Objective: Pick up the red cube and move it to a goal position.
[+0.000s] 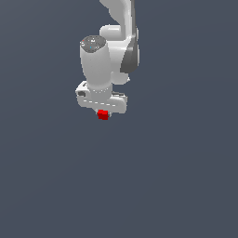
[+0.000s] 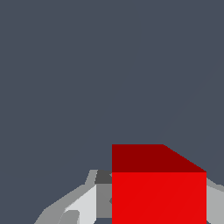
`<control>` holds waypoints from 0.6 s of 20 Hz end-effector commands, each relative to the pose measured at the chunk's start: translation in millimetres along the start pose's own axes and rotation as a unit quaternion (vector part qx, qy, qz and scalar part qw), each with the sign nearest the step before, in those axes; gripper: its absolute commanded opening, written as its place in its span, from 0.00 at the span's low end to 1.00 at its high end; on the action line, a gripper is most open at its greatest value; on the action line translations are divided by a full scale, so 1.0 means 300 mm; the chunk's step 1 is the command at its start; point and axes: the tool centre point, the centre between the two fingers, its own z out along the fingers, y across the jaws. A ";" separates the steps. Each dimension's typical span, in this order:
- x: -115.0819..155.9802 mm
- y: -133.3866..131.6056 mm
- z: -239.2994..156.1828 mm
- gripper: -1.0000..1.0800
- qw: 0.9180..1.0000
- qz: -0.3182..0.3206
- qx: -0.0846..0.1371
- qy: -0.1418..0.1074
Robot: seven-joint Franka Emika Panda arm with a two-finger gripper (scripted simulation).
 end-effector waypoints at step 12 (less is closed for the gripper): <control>-0.107 0.035 -0.226 0.00 1.000 0.000 0.000 0.000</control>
